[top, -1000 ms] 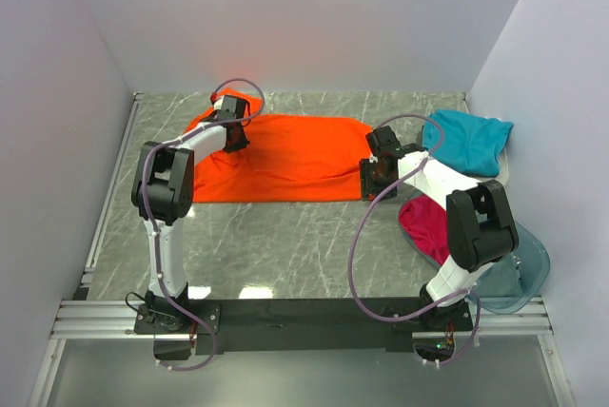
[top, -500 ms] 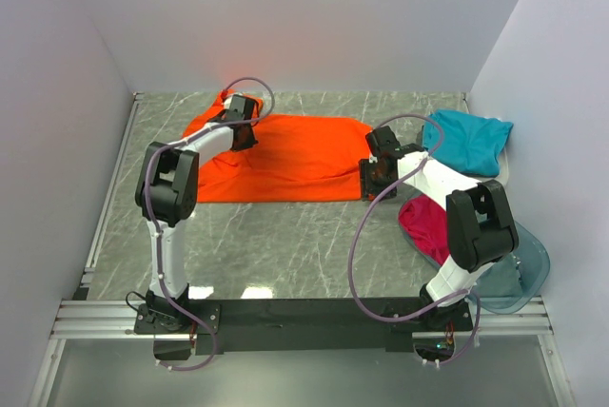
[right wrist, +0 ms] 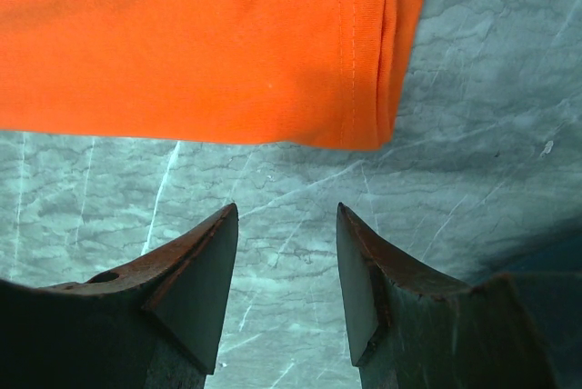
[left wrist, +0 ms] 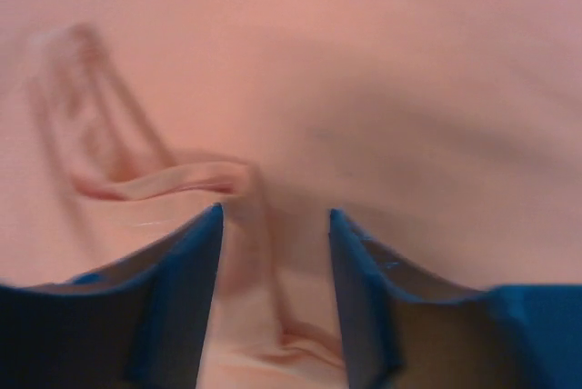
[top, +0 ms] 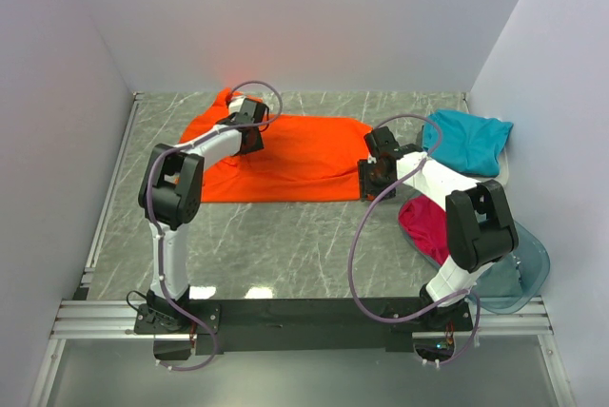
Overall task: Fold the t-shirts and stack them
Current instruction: Fold the tshirt
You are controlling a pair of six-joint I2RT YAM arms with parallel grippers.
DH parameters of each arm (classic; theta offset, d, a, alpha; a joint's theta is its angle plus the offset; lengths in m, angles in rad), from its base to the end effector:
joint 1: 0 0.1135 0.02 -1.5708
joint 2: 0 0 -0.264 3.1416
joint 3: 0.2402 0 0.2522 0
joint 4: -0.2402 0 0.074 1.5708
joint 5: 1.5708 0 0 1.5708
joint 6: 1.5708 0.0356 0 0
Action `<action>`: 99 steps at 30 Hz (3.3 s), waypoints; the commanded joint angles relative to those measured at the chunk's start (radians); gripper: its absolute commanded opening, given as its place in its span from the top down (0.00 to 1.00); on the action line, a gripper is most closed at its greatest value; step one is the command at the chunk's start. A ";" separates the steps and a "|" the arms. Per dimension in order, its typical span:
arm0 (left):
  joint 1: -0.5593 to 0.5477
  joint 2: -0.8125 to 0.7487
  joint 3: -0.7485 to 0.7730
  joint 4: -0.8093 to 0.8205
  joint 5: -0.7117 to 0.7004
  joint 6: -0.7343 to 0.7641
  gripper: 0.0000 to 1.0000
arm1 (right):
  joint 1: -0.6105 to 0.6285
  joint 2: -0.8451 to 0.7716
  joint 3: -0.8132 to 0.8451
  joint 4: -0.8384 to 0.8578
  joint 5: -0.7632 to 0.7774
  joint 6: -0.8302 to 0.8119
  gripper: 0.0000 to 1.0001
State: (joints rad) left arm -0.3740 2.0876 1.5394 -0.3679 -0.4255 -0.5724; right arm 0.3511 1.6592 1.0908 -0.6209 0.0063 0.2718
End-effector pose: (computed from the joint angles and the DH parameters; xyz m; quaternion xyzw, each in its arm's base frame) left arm 0.4295 -0.1528 0.1821 -0.1592 0.9143 0.0347 0.3709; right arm 0.3032 0.1108 0.1935 -0.0383 0.9811 0.0552 0.1814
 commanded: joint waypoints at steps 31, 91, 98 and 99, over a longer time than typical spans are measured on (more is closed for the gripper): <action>0.038 0.072 0.093 -0.077 -0.081 -0.003 0.78 | 0.012 -0.012 0.006 0.007 -0.005 0.012 0.45; -0.019 -0.324 -0.501 0.193 0.027 -0.099 0.14 | -0.029 0.261 0.247 -0.040 0.241 0.033 0.44; -0.008 -0.339 -0.535 0.208 0.028 -0.095 0.14 | -0.049 0.267 0.204 -0.019 0.203 0.029 0.46; -0.006 -0.342 -0.536 0.208 0.028 -0.090 0.14 | -0.049 0.269 0.199 -0.013 0.192 0.027 0.48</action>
State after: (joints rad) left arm -0.3897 1.7866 1.0183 -0.1753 -0.4091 -0.6559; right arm 0.3065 1.9232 1.3067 -0.6605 0.2104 0.2943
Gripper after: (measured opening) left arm 0.860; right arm 0.536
